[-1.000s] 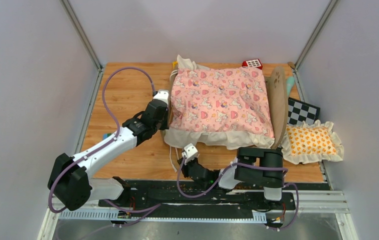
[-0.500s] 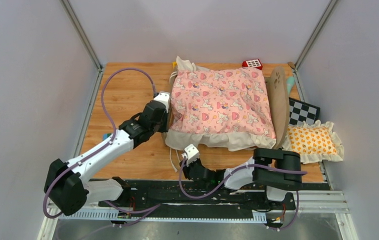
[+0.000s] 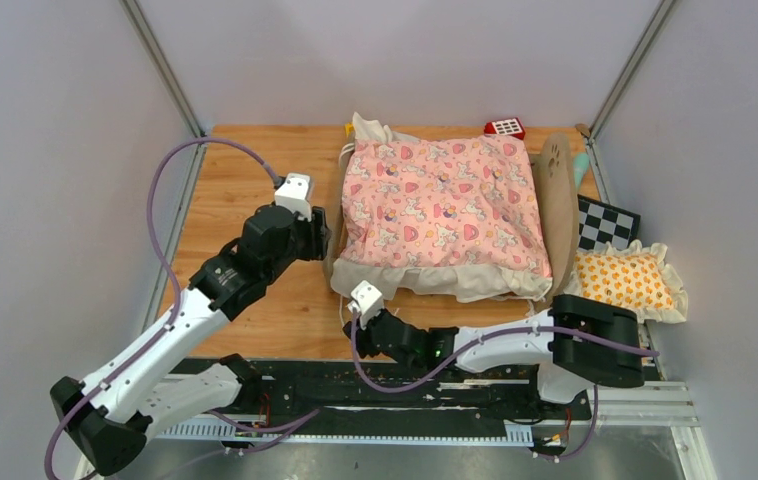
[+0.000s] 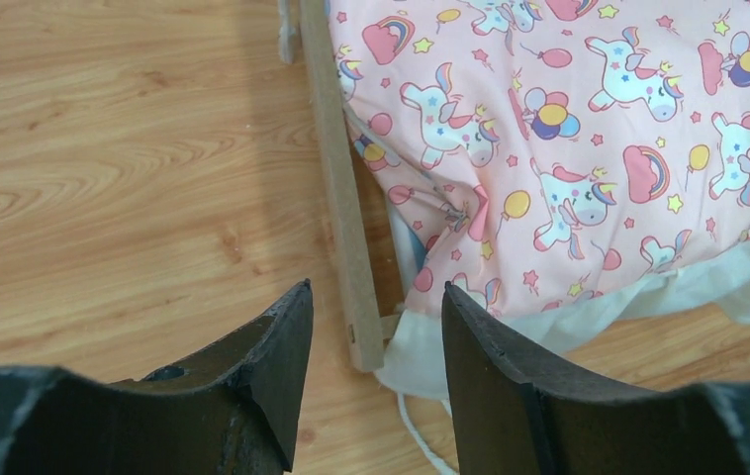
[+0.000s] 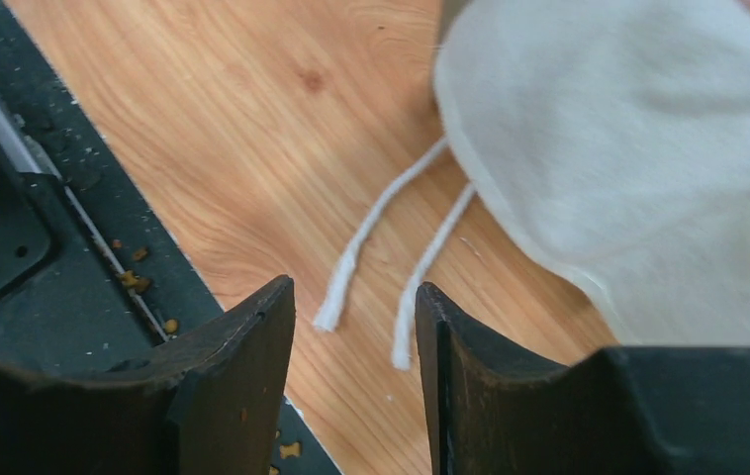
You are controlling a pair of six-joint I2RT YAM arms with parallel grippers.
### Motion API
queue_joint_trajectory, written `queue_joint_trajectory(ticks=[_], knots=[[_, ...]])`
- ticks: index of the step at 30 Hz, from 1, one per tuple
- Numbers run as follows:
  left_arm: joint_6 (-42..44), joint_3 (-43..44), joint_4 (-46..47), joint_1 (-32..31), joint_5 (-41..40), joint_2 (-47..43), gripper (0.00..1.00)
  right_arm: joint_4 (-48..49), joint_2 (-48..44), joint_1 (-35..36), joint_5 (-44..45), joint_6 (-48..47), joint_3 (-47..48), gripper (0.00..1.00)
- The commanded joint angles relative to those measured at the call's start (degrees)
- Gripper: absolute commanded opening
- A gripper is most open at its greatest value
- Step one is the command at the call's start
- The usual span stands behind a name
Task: Set up the pet bed
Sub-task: Tie the ropes to the bed frame.
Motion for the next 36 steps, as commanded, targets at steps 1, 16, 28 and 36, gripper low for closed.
queue_joint_trajectory(ticks=[1,16,28,36], knots=[[1.3,-1.92,-3.17,-0.09,-2.27,-5.96,0.57,-3.55,4.2,0.19,-6.64,-1.27,5.03,0.49],[3.31,-9.25,-9.21,-0.09,-6.11,-19.37,0.57,-9.86,13.62,-2.23,-7.7,-0.24,12.51,0.49],[3.37,-11.19,-9.26,-0.13,-7.38,-20.29,0.58,-14.72,16.34,-2.57,-14.27,0.31,14.17,0.3],[3.13,-11.46,-8.96,-0.09,-7.65,-20.7,0.58,-17.37,12.03,-4.73,-16.25,-2.79,12.77,0.0]])
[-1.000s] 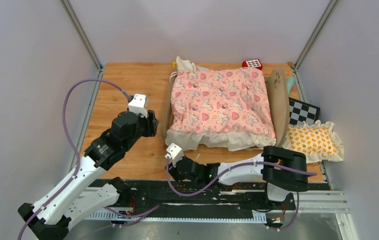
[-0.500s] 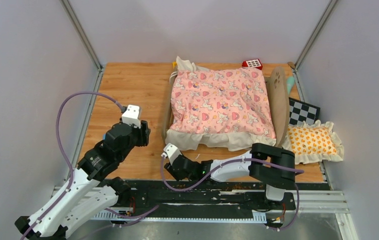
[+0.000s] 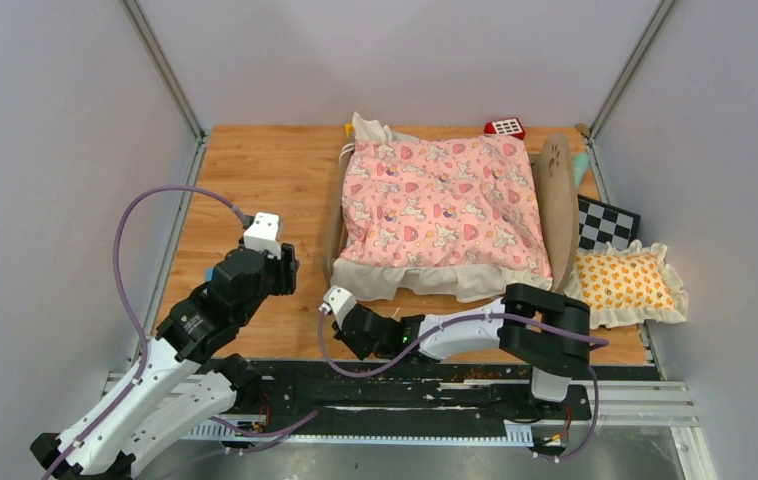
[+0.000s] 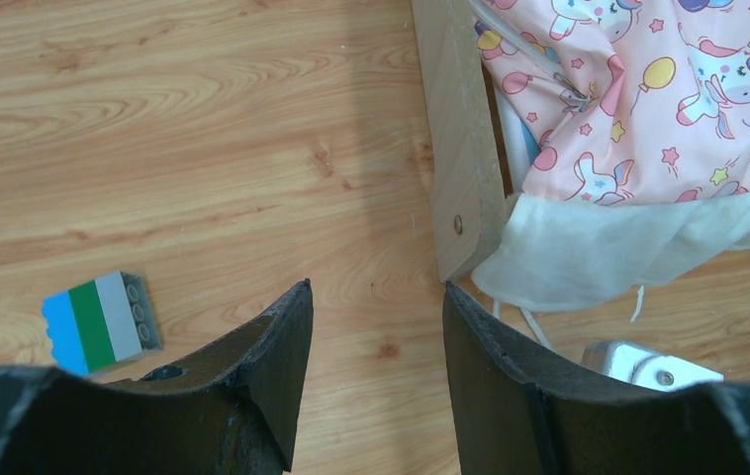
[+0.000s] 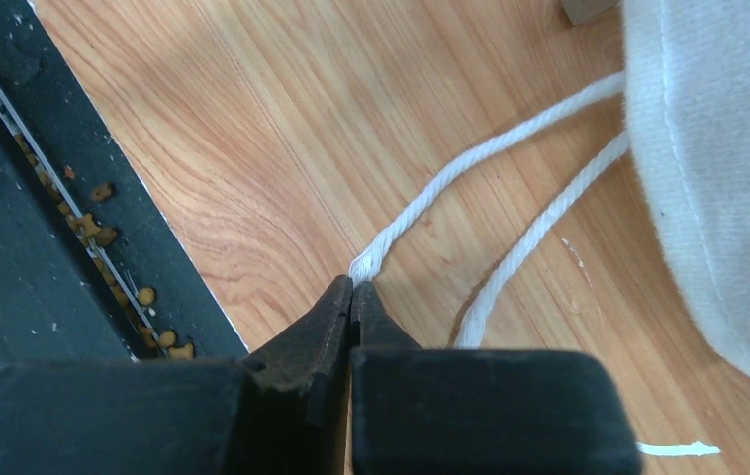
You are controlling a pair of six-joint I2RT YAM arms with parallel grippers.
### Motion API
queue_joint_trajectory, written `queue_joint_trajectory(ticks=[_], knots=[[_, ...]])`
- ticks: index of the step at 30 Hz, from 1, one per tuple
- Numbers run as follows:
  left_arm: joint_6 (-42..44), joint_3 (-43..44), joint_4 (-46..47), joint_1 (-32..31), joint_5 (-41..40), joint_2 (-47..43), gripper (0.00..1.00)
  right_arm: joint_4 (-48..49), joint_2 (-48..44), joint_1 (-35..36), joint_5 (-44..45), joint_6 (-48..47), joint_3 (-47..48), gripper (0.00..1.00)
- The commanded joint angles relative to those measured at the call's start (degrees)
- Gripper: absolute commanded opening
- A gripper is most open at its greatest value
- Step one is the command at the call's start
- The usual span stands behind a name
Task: Set up the pet bed
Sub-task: Tie the ropes to the bed frame.
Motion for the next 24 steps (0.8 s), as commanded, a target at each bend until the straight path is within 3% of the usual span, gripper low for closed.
queue_joint_trajectory(ticks=[1,10,24], knots=[[0.78,-0.32,1.36,-0.09,-1.09,-0.81,0.58,-5.5,-3.05,-1.84,-3.36,-3.51,0.28,0.0],[0.63,-0.42,1.29,-0.09,-1.73,-1.43,0.58,-16.0,-5.3,-7.13,-11.82,-12.89,6.47,0.0],[0.78,-0.59,1.56,-0.09,-1.38,-1.01,0.58,-21.31,-4.94,-10.27,-12.2,-22.16,9.72,0.0]])
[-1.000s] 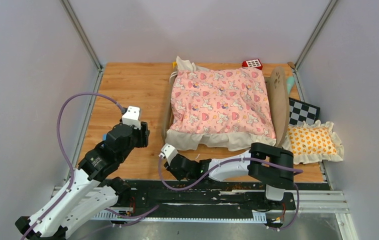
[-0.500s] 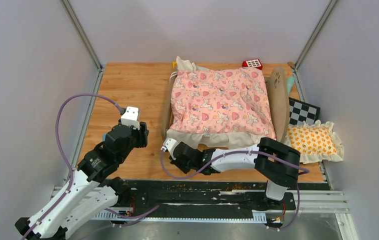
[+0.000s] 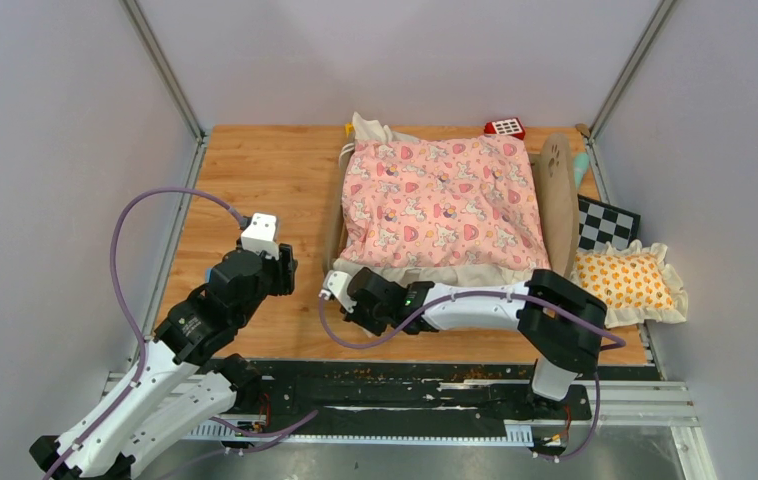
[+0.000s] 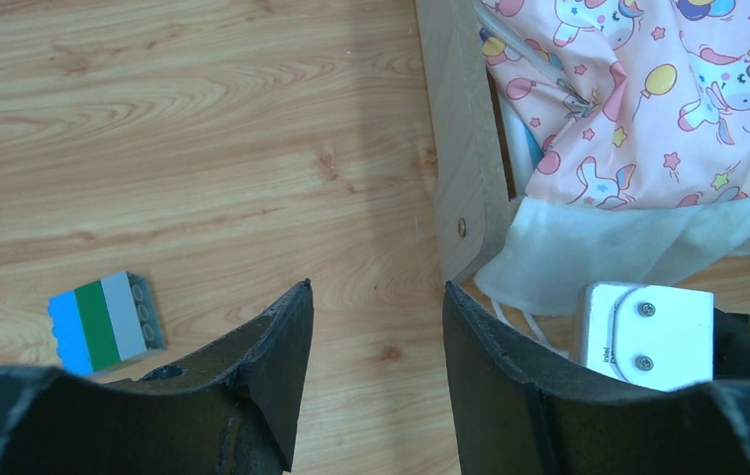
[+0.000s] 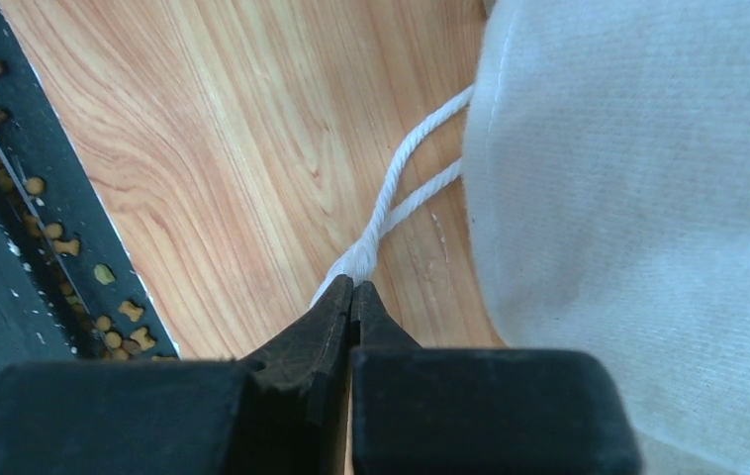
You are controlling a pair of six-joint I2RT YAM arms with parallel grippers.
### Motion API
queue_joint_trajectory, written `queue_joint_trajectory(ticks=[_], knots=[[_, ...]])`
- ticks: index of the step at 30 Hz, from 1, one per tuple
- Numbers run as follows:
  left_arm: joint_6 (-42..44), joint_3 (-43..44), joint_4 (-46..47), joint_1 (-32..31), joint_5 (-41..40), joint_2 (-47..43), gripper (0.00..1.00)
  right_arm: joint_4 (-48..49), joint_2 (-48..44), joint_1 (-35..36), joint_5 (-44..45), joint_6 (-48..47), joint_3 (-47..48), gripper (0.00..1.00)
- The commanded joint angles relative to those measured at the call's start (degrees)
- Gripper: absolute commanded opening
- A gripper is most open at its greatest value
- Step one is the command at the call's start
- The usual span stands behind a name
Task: Set up the pet bed
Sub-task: Tie the ropes to the bed frame.
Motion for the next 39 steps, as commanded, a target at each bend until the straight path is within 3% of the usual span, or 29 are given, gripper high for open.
queue_joint_trajectory(ticks=[1,20,22,25,28,39], knots=[[0.74,-0.33,1.5,-0.09,-0.66,0.03,0.58,-1.35,-1.42,-1.02,0.41,-4.7,1.87,0.0],[0.82,-0.34,1.62,-0.09,-0.22,0.57,0.58,2.5,0.13,-1.68,4.86,-19.47,0.19,0.0],[0.88,-0.34,1.62,-0.09,-0.22,0.64,0.58,2.87,0.34,-1.68,4.59,-21.2,-0.3,0.06],[0.89,-0.33,1.62,-0.09,-0.22,0.62,0.58,2.41,0.85,-1.69,4.68,-23.34,-0.75,0.24],[0.84,-0.42,1.63,-0.09,-0.13,0.65,0.58,1.84,0.18,-1.65,5.24,-25.21,-1.74,0.33],[0.76,-0.34,1.62,-0.09,-0.04,0.69,0.58,-0.94,-13.19,-1.73,-3.99,-34.78,-8.82,0.37]])
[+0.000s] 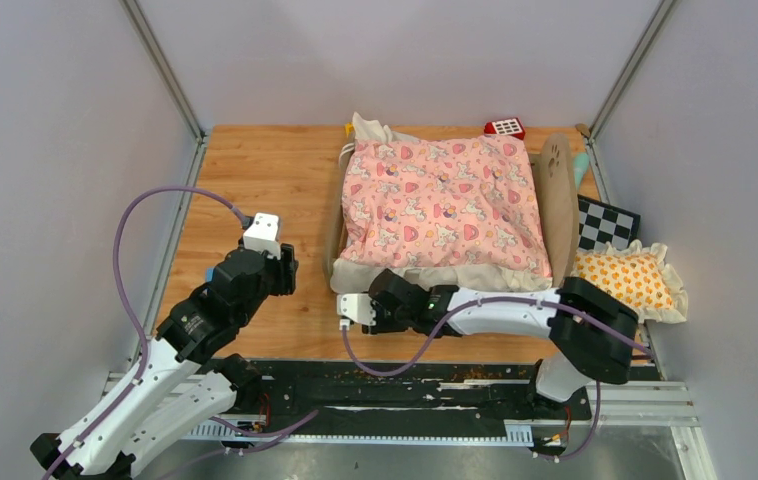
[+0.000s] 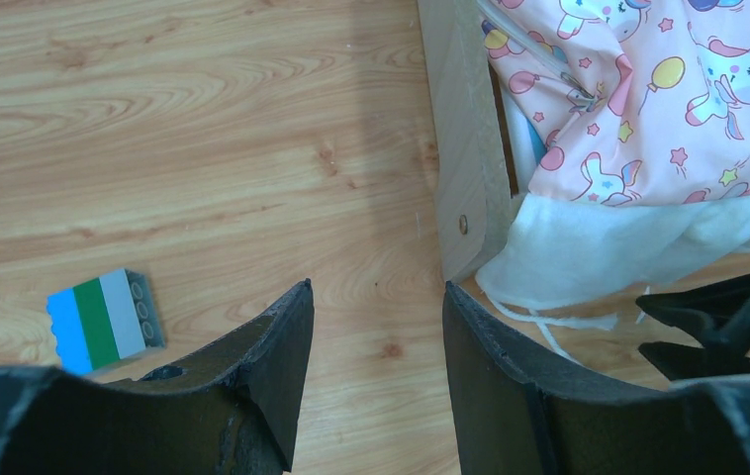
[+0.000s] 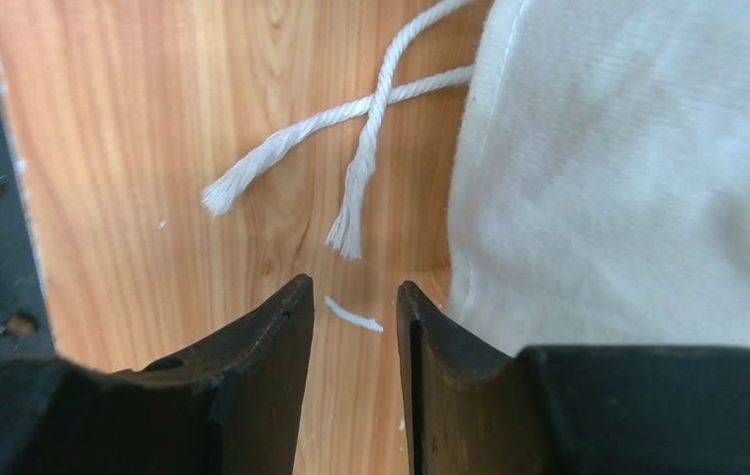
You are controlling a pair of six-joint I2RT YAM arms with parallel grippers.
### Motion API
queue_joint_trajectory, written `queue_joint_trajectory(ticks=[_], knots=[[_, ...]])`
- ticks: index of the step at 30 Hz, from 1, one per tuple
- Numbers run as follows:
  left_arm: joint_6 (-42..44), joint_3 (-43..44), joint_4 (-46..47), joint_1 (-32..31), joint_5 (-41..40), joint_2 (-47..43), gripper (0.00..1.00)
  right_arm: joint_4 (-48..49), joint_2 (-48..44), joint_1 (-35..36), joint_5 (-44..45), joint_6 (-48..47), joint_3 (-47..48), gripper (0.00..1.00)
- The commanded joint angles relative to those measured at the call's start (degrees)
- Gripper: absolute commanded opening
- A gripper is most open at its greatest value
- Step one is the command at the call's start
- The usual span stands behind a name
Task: Set up the pet bed
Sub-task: Tie the ropes to the bed frame.
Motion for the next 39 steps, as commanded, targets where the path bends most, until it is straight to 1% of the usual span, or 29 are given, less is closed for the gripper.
queue_joint_trajectory(ticks=[1,3,4,6,9,12,14,19,23,29,32,35,39], knots=[[0.72,-0.25,1.59,-0.09,-0.09,-0.2,0.58,-0.03,-8.62,-0.32,-7.52,-7.58,-2.17,0.38],[0.76,-0.33,1.58,-0.09,-0.17,-0.53,0.58,-0.35,-11.08,-0.26,-11.23,-10.04,-2.11,0.39],[0.77,-0.34,1.52,-0.09,-0.18,-0.63,0.58,-1.22,-12.11,-0.26,-15.11,-12.61,-1.89,0.4],[0.72,-0.34,1.52,-0.13,-0.26,-0.76,0.59,-3.62,-13.34,-0.26,-20.64,-18.83,-1.73,0.5],[0.72,-0.25,1.45,-0.13,-0.25,-1.07,0.59,-11.91,-12.71,-0.05,-27.67,-32.62,-0.01,0.58],[0.6,-0.2,1.05,-0.09,-1.41,-1.59,0.59,-21.15,-8.99,0.05,-31.19,-42.23,6.49,0.58],[0.33,-0.15,0.81,-0.09,-1.73,-1.88,0.59,-23.73,-5.93,0.09,-30.17,-48.08,10.0,0.57],[0.48,0.03,0.54,-0.09,-2.48,-2.41,0.59,-28.9,3.56,0.05,-23.86,-61.75,18.09,0.55],[0.12,0.1,0.39,-0.09,-2.87,-3.37,0.59,-31.9,10.17,0.58,-18.27,-68.78,22.33,0.5],[-0.4,-0.34,0.77,-0.09,-2.18,-5.03,0.58,-40.05,16.95,1.77,-15.95,-70.93,29.98,0.48],[-0.51,-0.34,0.59,-0.09,-2.59,-5.1,0.59,-40.44,18.72,1.76,-13.53,-72.19,30.98,0.48],[-0.51,-0.34,0.58,-0.09,-2.7,-5.16,0.59,-41.74,20.61,1.57,-12.02,-73.04,32.92,0.44],[-0.57,-0.34,0.66,-0.09,-2.71,-5.17,0.58,-41.94,21.62,1.57,-9.42,-74.11,33.66,0.44]])
